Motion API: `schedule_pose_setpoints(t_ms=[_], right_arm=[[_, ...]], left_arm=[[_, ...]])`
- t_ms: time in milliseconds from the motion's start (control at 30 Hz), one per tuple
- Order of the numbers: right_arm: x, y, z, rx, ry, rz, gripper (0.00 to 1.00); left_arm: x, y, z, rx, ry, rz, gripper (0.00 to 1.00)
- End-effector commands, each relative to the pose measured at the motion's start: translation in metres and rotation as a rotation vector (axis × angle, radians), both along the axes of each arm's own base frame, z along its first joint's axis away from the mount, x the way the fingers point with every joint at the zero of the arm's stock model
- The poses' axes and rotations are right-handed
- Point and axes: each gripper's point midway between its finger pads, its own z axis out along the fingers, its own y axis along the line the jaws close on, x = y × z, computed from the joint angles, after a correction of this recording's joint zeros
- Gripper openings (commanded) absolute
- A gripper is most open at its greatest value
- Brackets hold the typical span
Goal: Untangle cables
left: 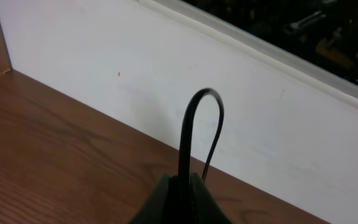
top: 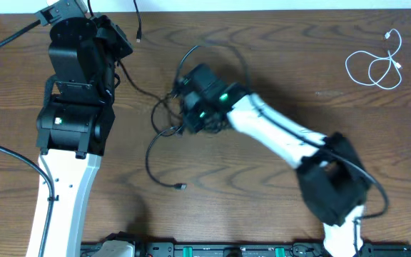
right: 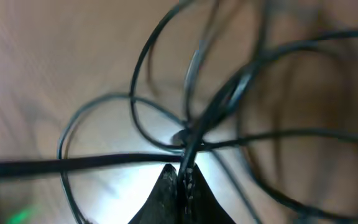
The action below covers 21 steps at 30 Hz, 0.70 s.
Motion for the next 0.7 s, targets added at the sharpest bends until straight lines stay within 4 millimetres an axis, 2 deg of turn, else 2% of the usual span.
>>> schedule_pose_setpoints(t_ms=[0,133,267,300,367,433,467,600,667], right_arm=[[0.045,-0.05,0.09,0.089,-0.172,-0.161,0.01],[0.075,-0.114,0.148,0.148,-0.281,-0.303,0.01],[0.102,-0.188,0.184,0.173,-0.364,-0.467,0.01],[0.108,-0.202,0.188,0.174,-0.379,-0.498,0.01],[0.123,-0.243,0.194,0.167,-0.411,-0.586,0.01],[0.132,-0.278,0.193,0.16,-0.413,-0.681,0.01],[0.137,-0.302,0.191,0.155,-0.406,-0.748,0.01],[0.139,-0.368,0.186,0.144,-0.381,-0.892,0.01],[0.137,-0.388,0.184,0.133,-0.376,-0.932,0.01]], left_arm=[[-0.002,0.004,0.006,0.0,-0.01,0.005,0.07],[-0.003,0.013,0.002,0.001,0.003,0.029,0.07],[-0.004,0.028,0.002,0.002,0.007,0.065,0.07],[-0.004,0.032,0.002,0.002,0.007,0.074,0.07],[-0.005,0.041,0.002,0.004,0.007,0.096,0.07],[-0.005,0.05,0.002,0.025,0.012,0.111,0.07],[-0.006,0.055,0.002,0.043,0.016,0.119,0.07],[-0.012,0.087,0.002,0.089,0.028,0.215,0.07],[-0.017,0.104,0.003,0.108,0.034,0.274,0.07]])
